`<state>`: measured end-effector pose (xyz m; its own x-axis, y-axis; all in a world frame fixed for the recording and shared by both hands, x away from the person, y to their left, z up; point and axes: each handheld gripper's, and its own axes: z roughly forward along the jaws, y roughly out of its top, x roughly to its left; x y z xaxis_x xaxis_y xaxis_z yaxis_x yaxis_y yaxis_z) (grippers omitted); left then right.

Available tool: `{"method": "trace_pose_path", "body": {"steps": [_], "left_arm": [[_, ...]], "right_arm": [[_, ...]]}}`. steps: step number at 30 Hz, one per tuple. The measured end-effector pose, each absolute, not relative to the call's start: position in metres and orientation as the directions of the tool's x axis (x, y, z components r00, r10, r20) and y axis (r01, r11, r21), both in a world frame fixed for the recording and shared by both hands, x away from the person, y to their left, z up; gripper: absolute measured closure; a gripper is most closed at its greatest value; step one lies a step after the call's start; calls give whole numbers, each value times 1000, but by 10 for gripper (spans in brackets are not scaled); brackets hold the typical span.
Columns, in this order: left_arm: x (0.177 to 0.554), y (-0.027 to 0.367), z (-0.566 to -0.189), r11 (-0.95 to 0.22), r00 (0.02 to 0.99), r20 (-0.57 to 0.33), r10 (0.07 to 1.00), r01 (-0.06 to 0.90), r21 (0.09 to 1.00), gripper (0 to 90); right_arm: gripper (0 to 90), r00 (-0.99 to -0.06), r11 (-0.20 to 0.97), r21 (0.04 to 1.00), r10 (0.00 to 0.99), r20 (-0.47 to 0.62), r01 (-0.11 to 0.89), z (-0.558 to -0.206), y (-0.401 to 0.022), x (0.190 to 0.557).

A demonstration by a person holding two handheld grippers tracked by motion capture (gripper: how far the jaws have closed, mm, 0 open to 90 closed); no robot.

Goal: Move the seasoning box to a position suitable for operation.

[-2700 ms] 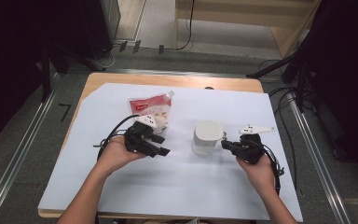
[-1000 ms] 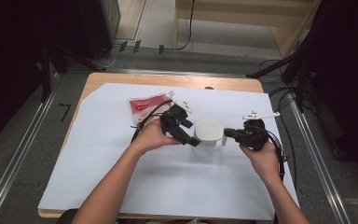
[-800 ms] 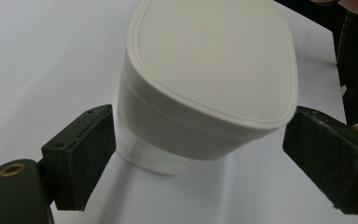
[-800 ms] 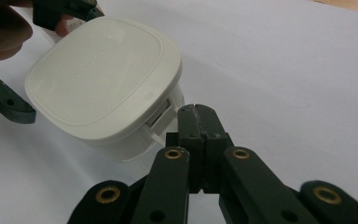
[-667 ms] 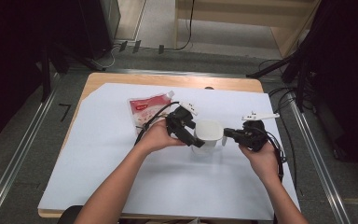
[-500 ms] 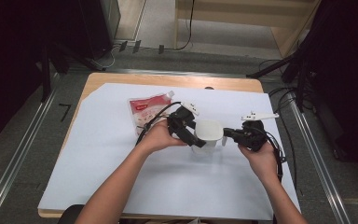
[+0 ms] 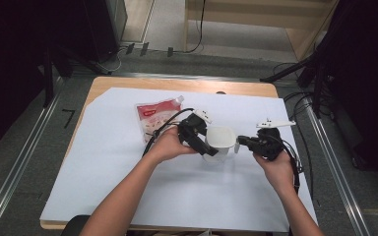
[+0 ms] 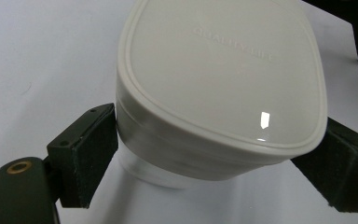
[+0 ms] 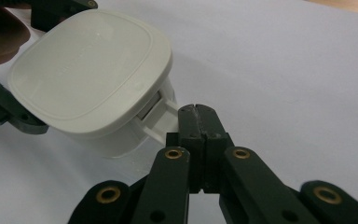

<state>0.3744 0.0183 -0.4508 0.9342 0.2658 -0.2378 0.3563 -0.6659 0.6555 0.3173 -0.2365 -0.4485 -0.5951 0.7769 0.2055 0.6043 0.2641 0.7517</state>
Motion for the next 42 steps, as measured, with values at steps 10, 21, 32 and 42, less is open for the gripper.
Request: {"method": "trace_pose_path", "body": {"steps": [10,21,32,42], "left_arm": [[373,16,-449,-677,934,-226,278,357,643,122],[370,16,-444,-688,945,-183,272,324,650,138],[370,16,-442,-694,945,-180,274,324,643,140],[370,16,-440,-697,947,-173,272,318,643,146]], "right_arm": [[900,-597,272,757,780,188,594,-449,-235,316],[900,-595,278,757,784,178,592,-448,-234,315],[900,-599,279,763,782,172,583,-447,-233,315],[900,-601,285,765,782,162,577,-447,-232,314]]}}
